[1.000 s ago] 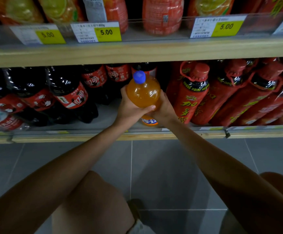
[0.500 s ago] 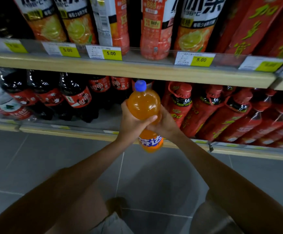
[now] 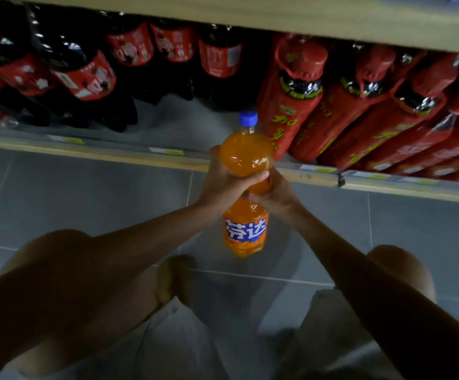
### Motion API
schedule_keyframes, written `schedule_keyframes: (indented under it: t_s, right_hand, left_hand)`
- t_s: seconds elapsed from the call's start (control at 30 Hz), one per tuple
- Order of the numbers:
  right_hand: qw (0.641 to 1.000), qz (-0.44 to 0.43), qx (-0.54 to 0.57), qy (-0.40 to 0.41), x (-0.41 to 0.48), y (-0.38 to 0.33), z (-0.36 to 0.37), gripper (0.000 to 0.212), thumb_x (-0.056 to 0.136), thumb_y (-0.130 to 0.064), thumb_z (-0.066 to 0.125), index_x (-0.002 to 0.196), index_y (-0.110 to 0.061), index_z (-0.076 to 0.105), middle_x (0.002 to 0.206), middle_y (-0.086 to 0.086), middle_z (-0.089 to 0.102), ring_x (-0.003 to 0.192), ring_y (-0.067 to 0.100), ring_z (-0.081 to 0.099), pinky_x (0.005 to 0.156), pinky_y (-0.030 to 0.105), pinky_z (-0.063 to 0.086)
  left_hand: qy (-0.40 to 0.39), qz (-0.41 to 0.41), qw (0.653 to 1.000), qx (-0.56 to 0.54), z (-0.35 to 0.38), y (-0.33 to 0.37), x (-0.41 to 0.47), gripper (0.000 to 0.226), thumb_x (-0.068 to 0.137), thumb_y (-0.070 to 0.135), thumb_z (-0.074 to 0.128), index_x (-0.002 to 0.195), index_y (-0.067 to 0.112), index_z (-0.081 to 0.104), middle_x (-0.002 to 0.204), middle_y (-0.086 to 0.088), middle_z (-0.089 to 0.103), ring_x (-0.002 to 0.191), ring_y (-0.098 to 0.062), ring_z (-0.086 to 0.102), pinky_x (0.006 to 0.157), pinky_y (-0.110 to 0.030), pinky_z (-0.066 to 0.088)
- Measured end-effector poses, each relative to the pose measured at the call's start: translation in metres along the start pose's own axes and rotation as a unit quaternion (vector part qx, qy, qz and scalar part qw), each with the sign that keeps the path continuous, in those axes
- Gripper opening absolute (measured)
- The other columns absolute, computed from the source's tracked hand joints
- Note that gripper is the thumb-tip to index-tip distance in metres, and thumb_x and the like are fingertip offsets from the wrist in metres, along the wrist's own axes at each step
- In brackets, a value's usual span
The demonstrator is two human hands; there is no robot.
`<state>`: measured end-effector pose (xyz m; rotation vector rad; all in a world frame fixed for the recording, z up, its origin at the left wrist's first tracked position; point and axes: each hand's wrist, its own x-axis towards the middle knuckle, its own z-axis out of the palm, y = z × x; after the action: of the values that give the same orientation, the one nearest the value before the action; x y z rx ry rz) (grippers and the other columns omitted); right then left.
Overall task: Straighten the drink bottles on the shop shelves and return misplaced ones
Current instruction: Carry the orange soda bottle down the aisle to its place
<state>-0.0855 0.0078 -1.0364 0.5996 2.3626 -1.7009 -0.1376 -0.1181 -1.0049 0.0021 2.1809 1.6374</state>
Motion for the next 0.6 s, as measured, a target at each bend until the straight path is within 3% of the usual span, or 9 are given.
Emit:
schedule_keyframes:
  t_s: [0.1,0.13,0.23,0.3,0.37,0.43,0.6]
  right_hand:
    - [0.998,0.045,0.036,0.02,-0.004,0.013,-0.001,0.081,0.064,-0.016,0.085,0.134,-0.019,0.044,0.126,0.005,0.059,0.115,0.021,0.056,0.096,0.039,0.049]
    - [0.997,0.058,0.044,0.033,-0.008,0.016,-0.002,0.078,0.065,-0.013,0.085,0.133,-0.016,0.046,0.126,0.006,0.059,0.116,0.022,0.056,0.095,0.035,0.049]
    - [0.995,0.059,0.05,0.057,-0.023,0.025,-0.01,0.072,0.065,-0.002,0.083,0.128,-0.008,0.049,0.113,-0.003,0.057,0.108,0.015,0.054,0.08,0.002,0.043]
    - [0.996,0.07,0.045,0.044,-0.036,0.026,-0.018,0.073,0.065,-0.007,0.084,0.129,-0.012,0.048,0.11,-0.012,0.054,0.106,0.007,0.052,0.074,-0.004,0.038]
    - [0.994,0.093,0.052,0.027,-0.052,0.031,-0.027,0.073,0.066,-0.013,0.084,0.128,-0.023,0.046,0.109,-0.017,0.053,0.105,0.003,0.051,0.079,0.0,0.038]
    - [0.99,0.119,0.072,0.027,-0.075,0.031,-0.035,0.071,0.067,-0.014,0.083,0.125,-0.027,0.043,0.114,-0.011,0.054,0.109,0.007,0.051,0.088,0.017,0.042]
    - [0.98,0.191,0.037,0.049,-0.142,0.007,-0.05,0.08,0.064,-0.028,0.086,0.132,-0.017,0.045,0.124,0.006,0.06,0.112,0.02,0.057,0.092,0.035,0.047]
  left_hand:
    - [-0.034,-0.024,0.999,0.021,0.01,0.004,-0.001,0.081,0.057,0.029,0.089,0.118,0.026,0.037,0.106,0.012,0.057,0.1,-0.011,0.058,0.086,-0.031,0.049]
    - [-0.043,-0.029,0.998,0.031,0.014,0.006,-0.003,0.083,0.056,0.032,0.089,0.121,0.025,0.037,0.112,0.008,0.058,0.104,-0.014,0.058,0.091,-0.036,0.049]
    - [-0.056,-0.043,0.996,0.063,0.03,0.012,-0.016,0.091,0.056,0.04,0.087,0.13,0.026,0.035,0.123,0.003,0.056,0.111,-0.019,0.057,0.096,-0.042,0.047]
    - [-0.057,-0.062,0.994,0.068,0.039,0.011,-0.027,0.092,0.053,0.046,0.085,0.129,0.027,0.036,0.124,0.004,0.057,0.11,-0.017,0.057,0.096,-0.04,0.047]
    - [-0.061,-0.082,0.993,0.059,0.048,0.005,-0.04,0.09,0.05,0.05,0.082,0.126,0.029,0.038,0.117,0.012,0.058,0.105,-0.01,0.058,0.09,-0.027,0.048]
    - [-0.078,-0.089,0.991,0.065,0.055,0.005,-0.055,0.088,0.052,0.047,0.083,0.126,0.029,0.04,0.108,0.021,0.056,0.098,-0.002,0.057,0.08,-0.008,0.044]
    - [-0.143,-0.115,0.976,0.12,0.055,0.027,-0.104,0.093,0.063,0.034,0.085,0.138,0.019,0.034,0.12,0.008,0.051,0.104,-0.007,0.052,0.081,-0.01,0.039]
